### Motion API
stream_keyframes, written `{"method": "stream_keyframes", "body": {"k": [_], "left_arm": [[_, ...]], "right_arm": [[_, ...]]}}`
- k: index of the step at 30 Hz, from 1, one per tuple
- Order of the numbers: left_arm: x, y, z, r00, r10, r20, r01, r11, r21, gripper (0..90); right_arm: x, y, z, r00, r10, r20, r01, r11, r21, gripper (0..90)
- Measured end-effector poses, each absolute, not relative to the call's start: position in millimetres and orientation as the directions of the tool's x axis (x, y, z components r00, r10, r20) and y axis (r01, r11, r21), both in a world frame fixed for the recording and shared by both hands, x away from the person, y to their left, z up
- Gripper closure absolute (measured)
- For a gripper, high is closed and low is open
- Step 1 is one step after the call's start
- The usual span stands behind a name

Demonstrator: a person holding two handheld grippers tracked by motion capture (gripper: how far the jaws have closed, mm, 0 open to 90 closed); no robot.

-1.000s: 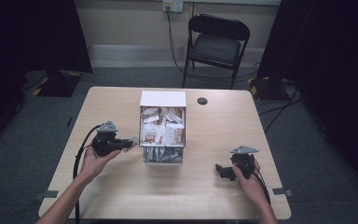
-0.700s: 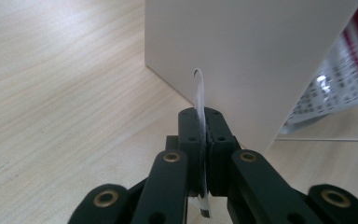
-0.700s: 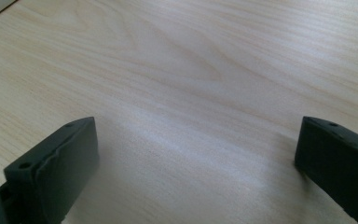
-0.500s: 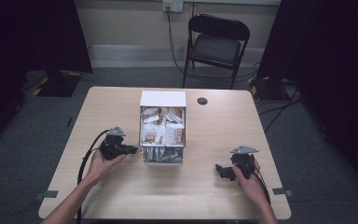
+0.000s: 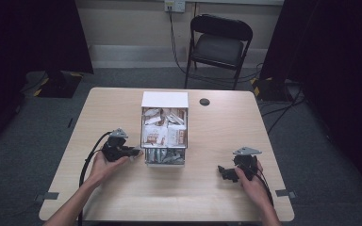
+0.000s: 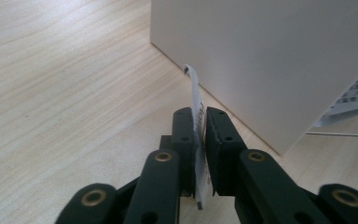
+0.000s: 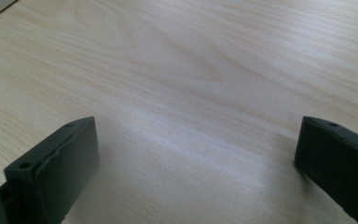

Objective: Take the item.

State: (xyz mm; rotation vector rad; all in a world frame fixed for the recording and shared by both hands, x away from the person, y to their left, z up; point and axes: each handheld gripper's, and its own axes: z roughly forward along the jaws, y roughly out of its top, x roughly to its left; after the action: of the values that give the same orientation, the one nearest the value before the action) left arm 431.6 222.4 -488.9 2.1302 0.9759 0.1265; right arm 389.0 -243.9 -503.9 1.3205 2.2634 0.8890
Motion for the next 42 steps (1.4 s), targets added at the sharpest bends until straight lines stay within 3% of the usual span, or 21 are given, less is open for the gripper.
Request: {"method": "stream_keyframes", "body": {"k": [17,23,27,42], "left_arm": [[435,227,-491,0.667,0.718,-0.199,0.625,-0.394,0.674,49.3],[436,229,-489,0.656,0.732,-0.183,0.629,-0.396,0.668,28.6],[435,230,-487,0.657,0.734,-0.170,0.619,-0.396,0.679,21.9],[428,241,-471,0.650,0.745,-0.150,0.586,-0.367,0.722,18.3]], "right_arm": [[389,-244,-504,-0.491,0.871,-0.003,0.636,0.361,0.682,0.0],[389,-244,-504,-0.491,0.871,-0.003,0.636,0.361,0.682,0.0],[389,-244,-504,-0.491,0.871,-0.003,0.636,0.361,0.682,0.0],[389,-244,-504,-0.491,0.871,-0.003,0.636,0.361,0.682,0.0]]}}
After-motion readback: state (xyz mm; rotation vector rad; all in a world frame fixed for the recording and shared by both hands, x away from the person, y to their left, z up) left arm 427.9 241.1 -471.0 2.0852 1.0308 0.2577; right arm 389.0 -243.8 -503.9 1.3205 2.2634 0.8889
